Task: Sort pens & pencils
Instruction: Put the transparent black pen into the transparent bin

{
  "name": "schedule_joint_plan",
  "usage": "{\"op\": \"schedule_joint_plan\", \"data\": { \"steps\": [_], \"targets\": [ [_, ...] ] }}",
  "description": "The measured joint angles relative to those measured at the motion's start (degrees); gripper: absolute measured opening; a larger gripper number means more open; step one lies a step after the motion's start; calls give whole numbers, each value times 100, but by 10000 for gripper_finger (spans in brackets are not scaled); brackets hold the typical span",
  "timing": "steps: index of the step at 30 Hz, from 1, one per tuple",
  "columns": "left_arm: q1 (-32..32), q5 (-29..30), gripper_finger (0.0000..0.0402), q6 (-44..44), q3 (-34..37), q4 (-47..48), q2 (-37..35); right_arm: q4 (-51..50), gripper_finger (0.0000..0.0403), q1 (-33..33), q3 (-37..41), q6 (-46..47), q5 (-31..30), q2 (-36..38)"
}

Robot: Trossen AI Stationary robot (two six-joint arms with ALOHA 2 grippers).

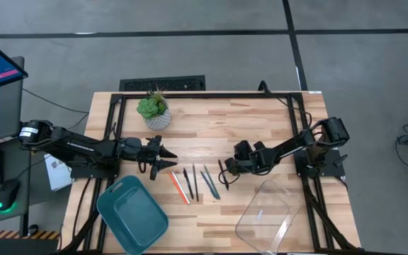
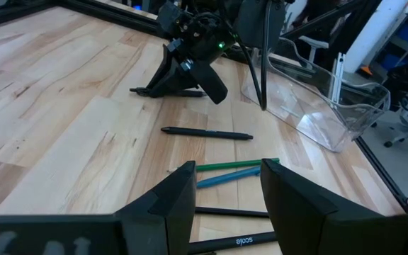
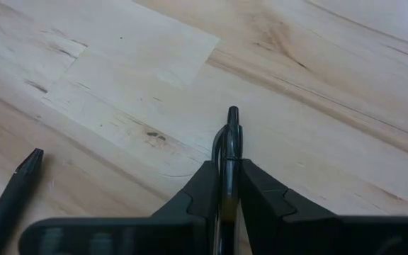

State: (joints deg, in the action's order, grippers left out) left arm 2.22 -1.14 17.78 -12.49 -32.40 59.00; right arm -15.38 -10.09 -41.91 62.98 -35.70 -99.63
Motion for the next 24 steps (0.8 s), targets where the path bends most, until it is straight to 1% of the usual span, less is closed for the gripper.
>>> {"op": "schedule_joint_plan", "data": {
  "steps": [13,19,24],
  "targets": [
    [1,0,149,0,0,1,0,36,72,10,-33,-201,22,0],
    [0,0,149,0,0,3,0,-229,69,47,-424,-544,49,-7],
    [0,0,149,0,0,93,0,-328,61,151,-856,-1076,20,-7]
  ]
}}
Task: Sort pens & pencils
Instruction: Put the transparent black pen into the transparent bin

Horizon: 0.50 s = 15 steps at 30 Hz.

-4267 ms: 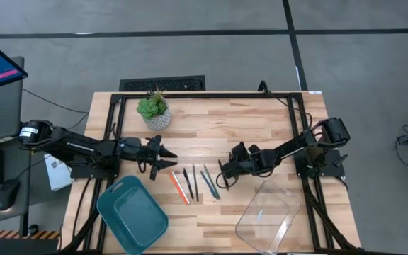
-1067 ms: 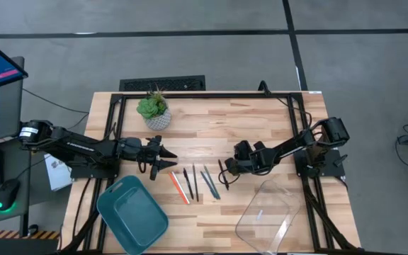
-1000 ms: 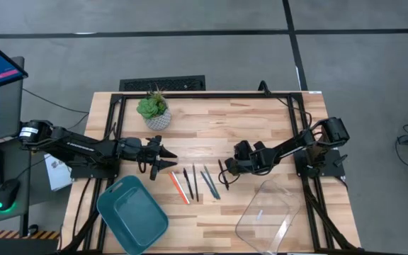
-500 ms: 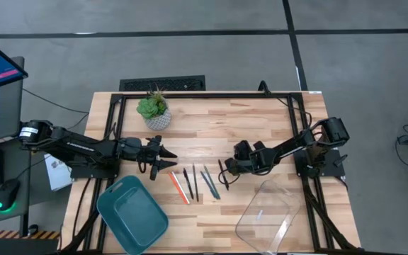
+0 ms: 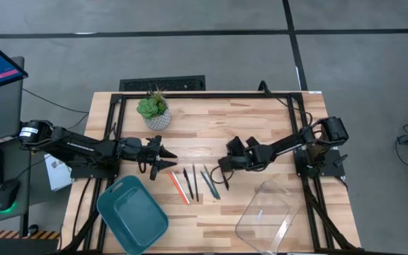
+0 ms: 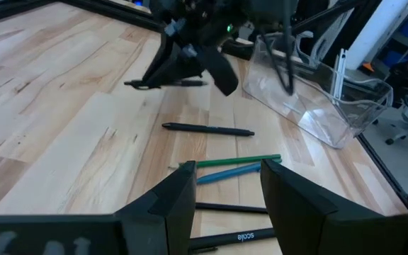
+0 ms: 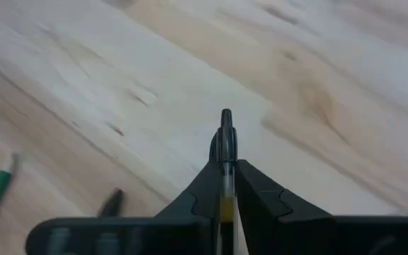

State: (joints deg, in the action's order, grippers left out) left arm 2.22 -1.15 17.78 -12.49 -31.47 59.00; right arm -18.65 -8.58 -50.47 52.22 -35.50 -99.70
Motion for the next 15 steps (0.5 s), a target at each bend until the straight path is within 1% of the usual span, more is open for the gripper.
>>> {"op": "schedule_joint_plan", "data": {
  "steps": [9,15],
  "targets": [
    [0,0,149,0,0,97,0,-207,60,85,-718,-813,-41,0],
    [1,0,149,0,0,115,0,-928,60,16,-1306,-939,-128,2]
  ]
}}
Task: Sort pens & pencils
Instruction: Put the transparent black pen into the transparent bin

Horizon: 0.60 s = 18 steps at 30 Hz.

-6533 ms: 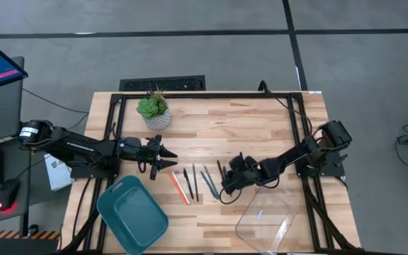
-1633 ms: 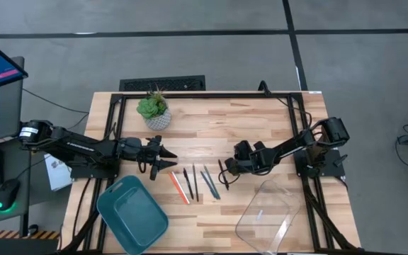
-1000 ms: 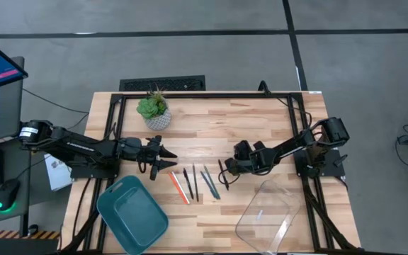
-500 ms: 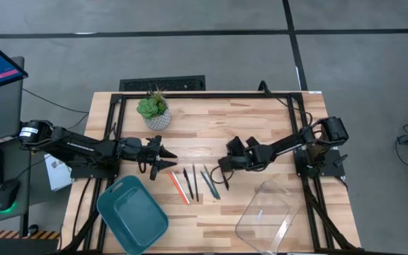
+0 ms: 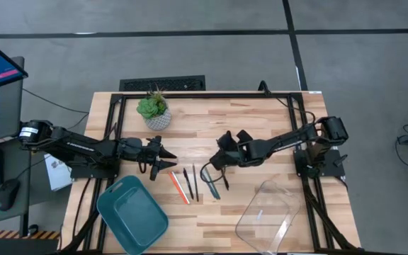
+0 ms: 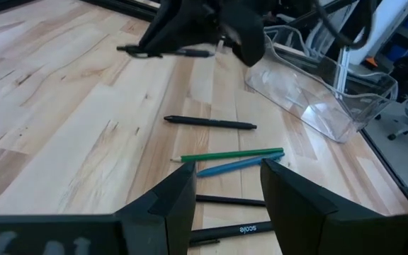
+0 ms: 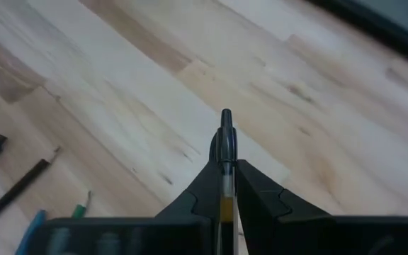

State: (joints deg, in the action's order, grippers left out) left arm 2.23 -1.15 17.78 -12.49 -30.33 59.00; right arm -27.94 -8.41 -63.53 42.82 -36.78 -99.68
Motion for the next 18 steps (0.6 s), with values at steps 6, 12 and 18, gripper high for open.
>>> {"op": "schedule_joint_plan", "data": {
  "steps": [6,12,18],
  "targets": [
    [-1,0,149,0,0,2,0,-609,60,-195,-506,-67,-299,2],
    [-1,-2,149,2,0,4,0,-636,60,-407,-1025,-572,-384,4],
    [-1,-2,149,2,0,4,0,-637,60,-635,-1567,-1199,-397,4]
  ]
}}
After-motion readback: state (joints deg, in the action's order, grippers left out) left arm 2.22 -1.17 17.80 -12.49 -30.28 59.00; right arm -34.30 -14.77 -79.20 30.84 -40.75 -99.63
